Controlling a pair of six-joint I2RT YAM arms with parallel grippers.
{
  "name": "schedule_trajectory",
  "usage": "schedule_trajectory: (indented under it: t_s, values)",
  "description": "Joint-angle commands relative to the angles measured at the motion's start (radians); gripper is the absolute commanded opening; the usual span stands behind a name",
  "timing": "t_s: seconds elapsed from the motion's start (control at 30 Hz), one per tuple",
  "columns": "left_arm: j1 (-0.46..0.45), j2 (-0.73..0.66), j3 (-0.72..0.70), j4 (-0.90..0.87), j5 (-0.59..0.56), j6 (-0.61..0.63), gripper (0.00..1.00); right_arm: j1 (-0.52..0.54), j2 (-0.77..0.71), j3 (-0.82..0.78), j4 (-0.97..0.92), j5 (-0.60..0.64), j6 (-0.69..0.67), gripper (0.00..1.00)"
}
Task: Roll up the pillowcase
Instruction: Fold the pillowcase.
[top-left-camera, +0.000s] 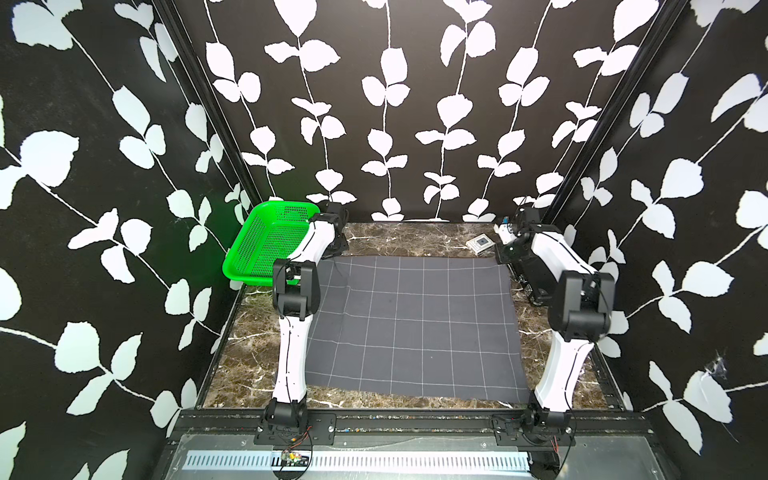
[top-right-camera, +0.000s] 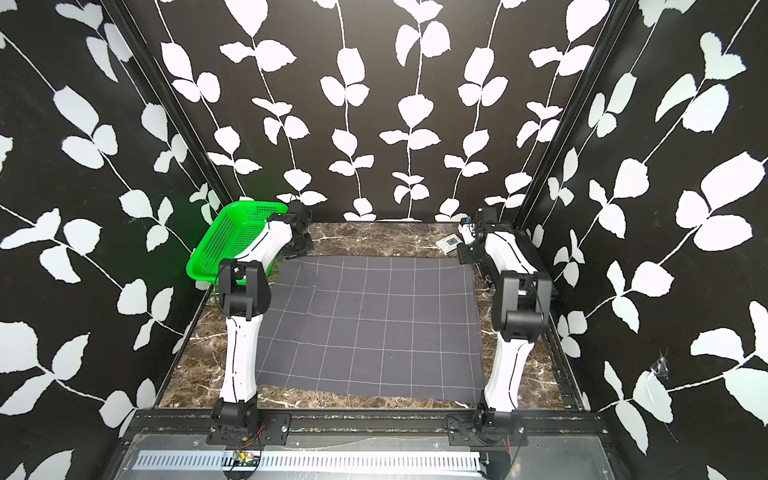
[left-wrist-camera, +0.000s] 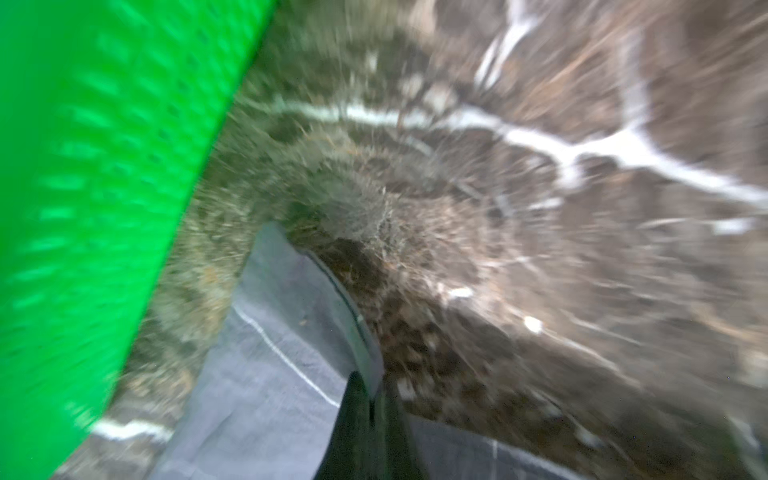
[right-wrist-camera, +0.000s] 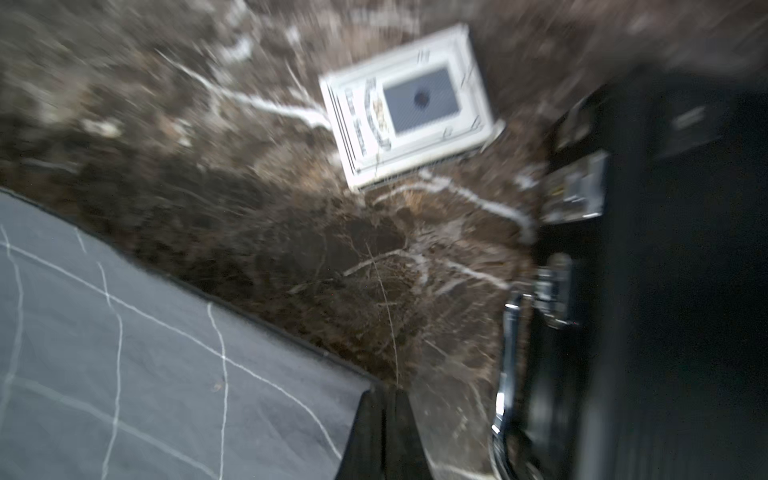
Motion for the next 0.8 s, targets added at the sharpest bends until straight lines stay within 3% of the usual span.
schedule_trajectory:
  t_s: [0.0, 0.33, 0.43, 0.77]
  values:
    - [-0.010, -0.138, 0.000, 0.001, -0.029, -0.009, 0.00, -0.042, -0.104, -0.051, 0.064, -0.016, -0.029, 0.00]
    - [-0.010, -0.056, 0.299, -0.088, -0.035, 0.052, 0.00, -0.090, -0.184, -0.027, 0.062, -0.086, -0.110, 0.00]
    - [-0.013, -0.081, 0.300, -0.125, -0.072, 0.088, 0.00, -0.093, -0.235, -0.044, 0.015, -0.085, -0.156, 0.00]
    - [-0.025, -0.466, -0.288, 0.030, -0.146, 0.118, 0.00, -0.093, -0.589, -0.379, -0.054, -0.026, -0.176, 0.00]
